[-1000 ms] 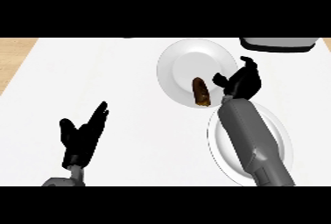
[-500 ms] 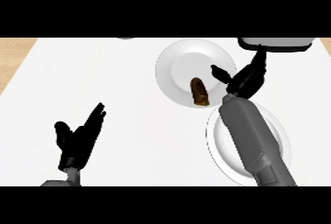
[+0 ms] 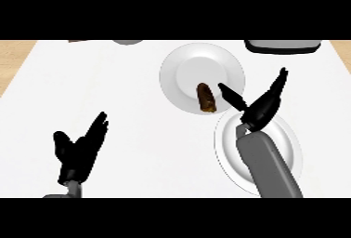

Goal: Pick the sweet potato from the plate and place it in the plate

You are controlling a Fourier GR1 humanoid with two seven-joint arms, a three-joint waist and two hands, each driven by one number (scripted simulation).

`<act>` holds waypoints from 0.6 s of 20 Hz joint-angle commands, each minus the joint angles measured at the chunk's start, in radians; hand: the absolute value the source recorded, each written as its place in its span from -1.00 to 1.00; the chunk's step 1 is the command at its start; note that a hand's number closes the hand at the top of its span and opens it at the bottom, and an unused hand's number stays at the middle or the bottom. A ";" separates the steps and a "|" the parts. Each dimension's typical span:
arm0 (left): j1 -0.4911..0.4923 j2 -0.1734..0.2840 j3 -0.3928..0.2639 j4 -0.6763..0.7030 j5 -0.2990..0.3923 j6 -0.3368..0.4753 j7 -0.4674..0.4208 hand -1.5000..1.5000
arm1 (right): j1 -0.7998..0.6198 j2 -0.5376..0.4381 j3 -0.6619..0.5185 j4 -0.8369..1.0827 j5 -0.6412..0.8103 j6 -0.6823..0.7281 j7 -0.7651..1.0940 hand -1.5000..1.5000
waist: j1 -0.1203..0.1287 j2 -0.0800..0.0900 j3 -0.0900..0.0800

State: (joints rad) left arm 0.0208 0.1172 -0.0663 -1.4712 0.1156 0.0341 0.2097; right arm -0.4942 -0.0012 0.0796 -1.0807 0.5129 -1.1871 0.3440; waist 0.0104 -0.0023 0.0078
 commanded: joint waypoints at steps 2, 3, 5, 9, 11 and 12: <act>0.007 -0.026 -0.014 0.023 -0.022 0.025 0.019 0.00 | 0.217 0.001 0.145 -0.217 -0.149 0.058 -0.127 -1.00 | -0.013 0.001 -0.007; -0.012 -0.025 0.002 0.065 -0.015 0.014 -0.013 0.00 | 0.247 0.001 0.204 -0.260 -0.103 0.050 -0.082 -1.00 | -0.019 0.000 -0.008; -0.026 0.004 0.018 -0.006 0.001 0.010 0.078 0.00 | 0.284 0.001 0.238 -0.263 -0.127 0.044 -0.109 -1.00 | -0.011 0.001 -0.007; 0.011 -0.013 0.013 0.027 -0.012 0.004 0.013 0.00 | 0.455 0.001 0.335 -0.373 -0.012 0.038 -0.050 -1.00 | -0.017 0.000 -0.008; 0.016 -0.027 0.001 0.041 -0.027 0.007 0.002 0.00 | 0.461 0.001 0.328 -0.348 0.027 0.049 -0.036 -1.00 | -0.013 0.001 -0.008; 0.020 -0.021 0.010 0.020 -0.018 0.001 0.015 0.00 | 0.479 0.001 0.350 -0.363 0.041 0.034 -0.007 -1.00 | -0.012 0.001 -0.008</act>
State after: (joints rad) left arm 0.0188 0.1065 -0.0527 -1.4700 0.1000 0.0402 0.2148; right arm -0.0934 -0.0024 0.3700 -1.4144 0.5011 -1.1246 0.3033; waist -0.0027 -0.0064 0.0054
